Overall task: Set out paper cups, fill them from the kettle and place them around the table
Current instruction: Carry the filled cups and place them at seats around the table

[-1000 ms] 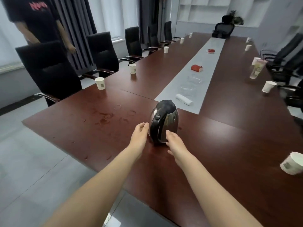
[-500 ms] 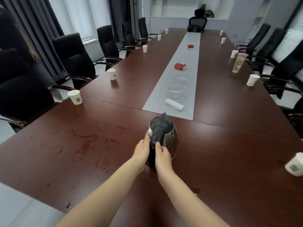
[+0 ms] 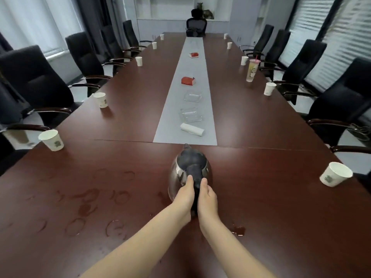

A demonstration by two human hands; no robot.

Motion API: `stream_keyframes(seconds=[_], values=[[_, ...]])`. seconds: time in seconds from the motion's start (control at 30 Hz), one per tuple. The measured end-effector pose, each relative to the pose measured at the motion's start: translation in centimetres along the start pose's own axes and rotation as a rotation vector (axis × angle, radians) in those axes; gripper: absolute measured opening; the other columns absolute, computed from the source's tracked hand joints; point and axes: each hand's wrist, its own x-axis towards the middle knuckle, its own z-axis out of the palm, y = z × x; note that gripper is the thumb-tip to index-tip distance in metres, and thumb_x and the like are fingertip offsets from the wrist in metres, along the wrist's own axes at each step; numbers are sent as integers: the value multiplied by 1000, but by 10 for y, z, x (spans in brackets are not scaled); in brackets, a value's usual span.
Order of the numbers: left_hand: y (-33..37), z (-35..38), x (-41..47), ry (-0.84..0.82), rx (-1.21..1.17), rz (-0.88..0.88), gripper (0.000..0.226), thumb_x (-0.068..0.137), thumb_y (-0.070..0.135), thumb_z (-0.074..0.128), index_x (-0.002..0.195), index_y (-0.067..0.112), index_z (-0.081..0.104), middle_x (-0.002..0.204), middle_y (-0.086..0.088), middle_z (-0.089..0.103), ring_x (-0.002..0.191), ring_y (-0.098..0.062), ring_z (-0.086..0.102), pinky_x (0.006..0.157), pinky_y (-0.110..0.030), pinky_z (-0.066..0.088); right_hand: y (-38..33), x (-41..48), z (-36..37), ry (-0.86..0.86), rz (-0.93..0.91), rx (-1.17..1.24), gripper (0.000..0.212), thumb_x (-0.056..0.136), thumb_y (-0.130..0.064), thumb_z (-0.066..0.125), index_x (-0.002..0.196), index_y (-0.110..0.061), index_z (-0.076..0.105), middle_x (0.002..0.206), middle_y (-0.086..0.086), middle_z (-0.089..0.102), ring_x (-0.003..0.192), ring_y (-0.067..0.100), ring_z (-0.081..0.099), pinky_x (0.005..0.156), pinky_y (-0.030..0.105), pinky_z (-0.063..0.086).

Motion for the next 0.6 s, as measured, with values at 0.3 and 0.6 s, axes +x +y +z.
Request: stream_keyframes(seconds=[0.3, 0.6], values=[[-6, 39, 8, -177, -239, -98, 41, 96, 51, 42, 106, 17, 63, 101, -3, 68, 93, -20, 63, 83, -34, 47, -16, 30, -36, 167, -40, -14, 50, 98, -44, 38, 66, -16, 66, 75, 2, 70, 82, 25, 66, 79, 36, 51], [-24, 105, 5, -237, -305, -66, 32, 98, 45, 42, 109, 20, 57, 93, 3, 65, 81, -9, 62, 87, -37, 52, -18, 77, -104, 142, -33, 10, 63, 94, -50, 43, 71, 5, 62, 73, 14, 66, 72, 28, 62, 70, 35, 47]])
